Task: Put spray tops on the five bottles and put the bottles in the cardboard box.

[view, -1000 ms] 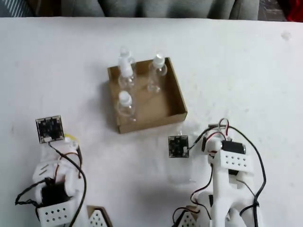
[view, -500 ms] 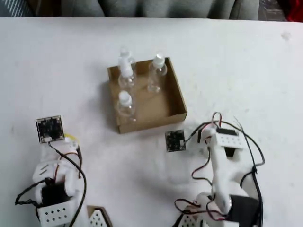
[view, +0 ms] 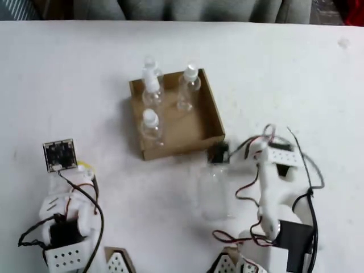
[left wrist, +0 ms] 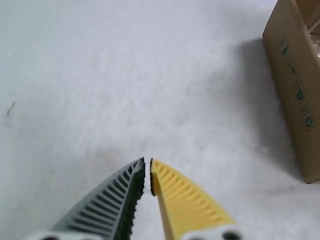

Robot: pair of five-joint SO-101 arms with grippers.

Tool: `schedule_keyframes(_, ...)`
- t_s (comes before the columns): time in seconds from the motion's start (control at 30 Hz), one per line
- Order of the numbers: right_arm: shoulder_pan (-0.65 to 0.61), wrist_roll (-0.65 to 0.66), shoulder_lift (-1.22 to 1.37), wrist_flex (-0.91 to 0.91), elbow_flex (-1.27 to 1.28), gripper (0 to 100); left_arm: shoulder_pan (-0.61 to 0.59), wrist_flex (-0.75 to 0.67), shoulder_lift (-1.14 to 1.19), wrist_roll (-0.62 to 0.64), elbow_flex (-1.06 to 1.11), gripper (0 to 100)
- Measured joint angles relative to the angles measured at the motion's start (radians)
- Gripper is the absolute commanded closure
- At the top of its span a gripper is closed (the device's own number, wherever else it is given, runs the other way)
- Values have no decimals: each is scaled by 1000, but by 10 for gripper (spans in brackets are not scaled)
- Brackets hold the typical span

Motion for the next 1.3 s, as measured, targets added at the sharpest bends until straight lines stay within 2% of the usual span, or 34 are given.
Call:
schedule_keyframes(0.13,37,-120,0,104,-110,983,0,0,0,0,0,980)
schedule_keyframes(0.27,44,-245,0,344,-267,983,0,0,0,0,0,980)
schedule_keyframes(0.43,32,-528,0,674,-486,983,0,0,0,0,0,980)
schedule_keyframes(0.53,-8,-715,5,796,-540,983,0,0,0,0,0,980)
schedule_keyframes(0.9,-181,-1332,5,891,-559,983,0,0,0,0,0,980)
schedule_keyframes(1.3,-358,-1659,5,954,-554,983,0,0,0,0,0,980)
